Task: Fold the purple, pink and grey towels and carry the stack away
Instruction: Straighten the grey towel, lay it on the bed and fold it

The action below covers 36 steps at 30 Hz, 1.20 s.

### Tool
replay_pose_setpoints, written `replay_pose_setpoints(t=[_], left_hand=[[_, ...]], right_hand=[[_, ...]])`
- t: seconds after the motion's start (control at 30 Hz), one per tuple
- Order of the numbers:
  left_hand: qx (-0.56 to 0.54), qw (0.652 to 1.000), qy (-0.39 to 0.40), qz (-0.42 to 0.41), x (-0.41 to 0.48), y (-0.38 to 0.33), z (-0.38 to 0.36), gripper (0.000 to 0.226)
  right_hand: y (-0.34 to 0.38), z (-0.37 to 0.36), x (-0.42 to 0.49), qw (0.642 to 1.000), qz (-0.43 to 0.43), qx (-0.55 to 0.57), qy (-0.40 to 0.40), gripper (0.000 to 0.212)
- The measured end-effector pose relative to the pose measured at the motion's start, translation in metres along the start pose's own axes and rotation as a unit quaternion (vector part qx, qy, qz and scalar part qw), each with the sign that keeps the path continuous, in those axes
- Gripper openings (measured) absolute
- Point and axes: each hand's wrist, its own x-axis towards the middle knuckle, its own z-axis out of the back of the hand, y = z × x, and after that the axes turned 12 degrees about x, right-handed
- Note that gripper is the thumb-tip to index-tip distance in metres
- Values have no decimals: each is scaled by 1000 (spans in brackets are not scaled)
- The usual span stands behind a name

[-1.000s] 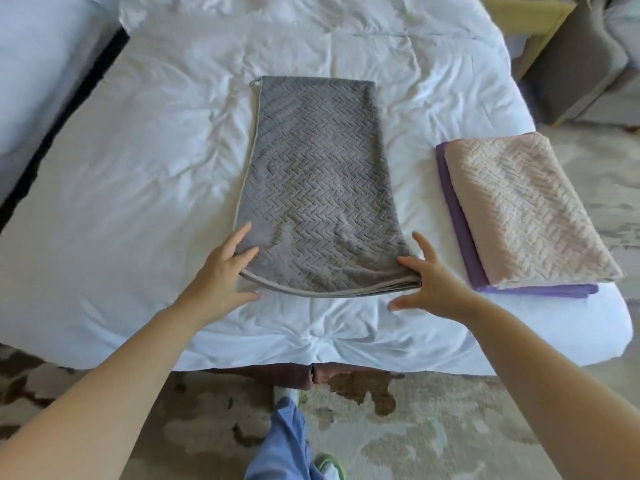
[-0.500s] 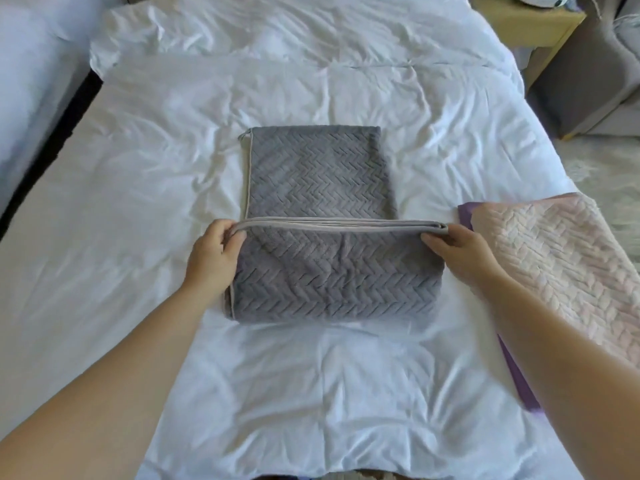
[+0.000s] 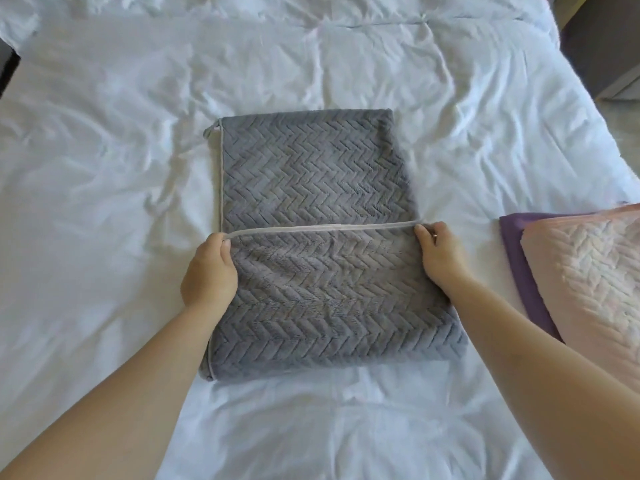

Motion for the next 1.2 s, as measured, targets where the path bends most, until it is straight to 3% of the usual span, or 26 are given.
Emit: replay_pose_setpoints(t=[0.1, 0.17, 0.2, 0.27, 0.33, 0.37, 0.47, 0.63, 0.73, 0.83, 0.93, 1.0, 1.2], left_hand=[[27, 1000, 4, 10, -1, -5, 5, 31], [71, 996, -48, -20, -5, -10, 15, 31], [79, 990, -94, -72, -10, -15, 20, 33], [92, 953, -137, -254, -28, -30, 25, 39], [159, 898, -68, -405, -49, -42, 17, 49], [200, 887, -12, -416, -56, -44, 11, 54], [259, 909, 83, -315, -58, -27, -13, 59], [282, 922, 53, -259, -45, -7, -26, 63], [233, 926, 40, -295, -57, 5, -12, 73], [218, 901, 27, -373, -82, 32, 6, 84], [230, 904, 53, -357, -106, 56, 13, 96], [212, 911, 50, -349, -113, 64, 12, 92], [126, 939, 57, -316, -118, 56, 13, 90]], right_hand=[[5, 0, 0, 1000, 9, -17, -5, 33], [13, 4, -4, 1000, 16, -12, -9, 32], [18, 6, -9, 999, 43, -24, -10, 34], [27, 7, -27, 986, 139, -94, 10, 43], [31, -2, -51, 949, 241, -191, 69, 53], [28, -8, -61, 928, 262, -241, 108, 57], [8, -16, -66, 899, 222, -337, 169, 69], [-11, -4, -41, 909, 217, -315, 164, 77], [-19, 16, -51, 908, 257, -276, 184, 79], [-30, 46, -72, 890, 302, -249, 233, 84], [-43, 60, -93, 863, 327, -273, 270, 100], [-48, 62, -100, 855, 342, -291, 261, 103], [-42, 60, -105, 871, 370, -255, 198, 70]])
